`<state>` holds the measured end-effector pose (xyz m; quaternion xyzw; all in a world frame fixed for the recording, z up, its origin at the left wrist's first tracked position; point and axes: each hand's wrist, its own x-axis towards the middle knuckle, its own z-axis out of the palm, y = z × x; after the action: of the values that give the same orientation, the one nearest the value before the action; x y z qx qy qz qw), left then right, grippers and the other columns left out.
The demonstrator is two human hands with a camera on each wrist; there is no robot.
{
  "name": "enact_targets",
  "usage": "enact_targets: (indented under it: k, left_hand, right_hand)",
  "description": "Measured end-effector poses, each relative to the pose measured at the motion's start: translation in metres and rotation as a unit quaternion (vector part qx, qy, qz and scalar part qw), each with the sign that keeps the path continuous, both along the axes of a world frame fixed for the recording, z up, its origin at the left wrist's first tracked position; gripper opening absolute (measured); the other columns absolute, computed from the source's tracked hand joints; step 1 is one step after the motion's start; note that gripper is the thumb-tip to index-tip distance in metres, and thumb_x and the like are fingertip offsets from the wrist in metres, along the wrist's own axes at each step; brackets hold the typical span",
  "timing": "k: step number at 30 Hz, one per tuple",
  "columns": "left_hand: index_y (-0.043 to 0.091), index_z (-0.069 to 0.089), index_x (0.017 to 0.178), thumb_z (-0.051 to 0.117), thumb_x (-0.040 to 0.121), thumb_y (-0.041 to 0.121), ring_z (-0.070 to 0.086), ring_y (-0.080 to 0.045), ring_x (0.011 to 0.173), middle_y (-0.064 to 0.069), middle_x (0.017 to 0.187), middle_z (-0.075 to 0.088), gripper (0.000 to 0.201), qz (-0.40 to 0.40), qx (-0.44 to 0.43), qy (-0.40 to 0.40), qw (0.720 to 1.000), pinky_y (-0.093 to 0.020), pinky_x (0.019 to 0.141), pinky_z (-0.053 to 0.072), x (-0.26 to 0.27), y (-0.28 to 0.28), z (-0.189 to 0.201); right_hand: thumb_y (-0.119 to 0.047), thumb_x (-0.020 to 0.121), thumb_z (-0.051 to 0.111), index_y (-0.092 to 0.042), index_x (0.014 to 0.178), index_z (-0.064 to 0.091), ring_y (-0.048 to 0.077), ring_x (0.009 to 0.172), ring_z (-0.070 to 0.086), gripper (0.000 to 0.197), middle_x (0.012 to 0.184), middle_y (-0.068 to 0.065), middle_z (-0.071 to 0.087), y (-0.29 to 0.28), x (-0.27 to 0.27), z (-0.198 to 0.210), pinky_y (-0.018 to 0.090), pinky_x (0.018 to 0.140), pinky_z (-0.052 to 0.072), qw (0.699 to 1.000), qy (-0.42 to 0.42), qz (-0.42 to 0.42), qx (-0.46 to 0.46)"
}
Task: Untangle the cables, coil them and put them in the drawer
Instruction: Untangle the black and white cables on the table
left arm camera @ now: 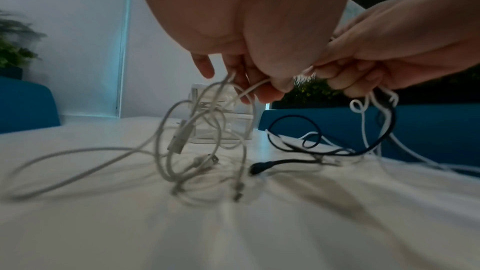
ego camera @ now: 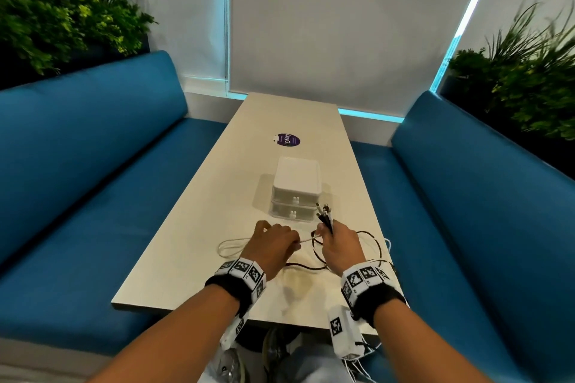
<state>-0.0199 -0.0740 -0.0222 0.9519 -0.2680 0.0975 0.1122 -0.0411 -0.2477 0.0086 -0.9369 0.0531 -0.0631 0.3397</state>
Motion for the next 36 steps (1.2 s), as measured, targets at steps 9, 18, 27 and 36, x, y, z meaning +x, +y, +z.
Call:
enact_targets:
  k: [9,18,27,36]
  left_hand:
    - [0.032,0.060,0.110,0.042,0.102,0.021,0.049,-0.016,0.116,0.008,0.107,0.060,0.023,0.053,0.069,-0.005,0.996,-0.044,0.107,0.012,0.018,0.028,-0.021]
    - [0.022,0.060,0.113,0.053,0.092,0.011,0.056,-0.027,0.106,-0.002,0.103,0.063,0.024,0.005,0.136,-0.010,0.991,-0.041,0.106,0.026,0.006,-0.001,-0.033]
    - [0.015,0.058,0.117,0.043,0.098,0.014,0.052,-0.029,0.110,-0.007,0.111,0.062,0.025,-0.005,0.160,0.001,0.987,-0.041,0.102,0.031,0.007,0.002,-0.033]
    - [0.017,0.062,0.114,0.039,0.103,0.025,0.052,-0.027,0.113,-0.004,0.113,0.064,0.026,-0.003,0.179,-0.002,0.984,-0.043,0.106,0.026,0.014,0.030,-0.031]
  right_hand:
    - [-0.028,0.104,0.037,-0.013,0.098,0.054,0.025,0.075,0.051,0.024,0.083,0.005,0.059,-0.026,-0.007,0.007,0.029,0.060,0.033,0.999,0.029,-0.029,0.007]
    - [-0.028,0.104,0.037,-0.012,0.082,0.053,0.019,0.062,0.062,0.032,0.070,0.005,0.065,0.013,0.000,0.006,0.035,0.062,0.052,0.970,0.060,0.109,0.210]
    - [-0.028,0.100,0.043,-0.023,0.077,0.056,0.007,0.064,0.057,0.027,0.073,-0.004,0.059,0.023,0.001,-0.001,0.025,0.061,0.043,0.975,0.125,0.184,-0.002]
    - [-0.031,0.101,0.038,-0.013,0.107,0.054,0.034,0.092,0.061,0.025,0.102,0.015,0.064,-0.016,0.011,-0.015,0.033,0.068,0.040,0.968,0.108,0.064,-0.218]
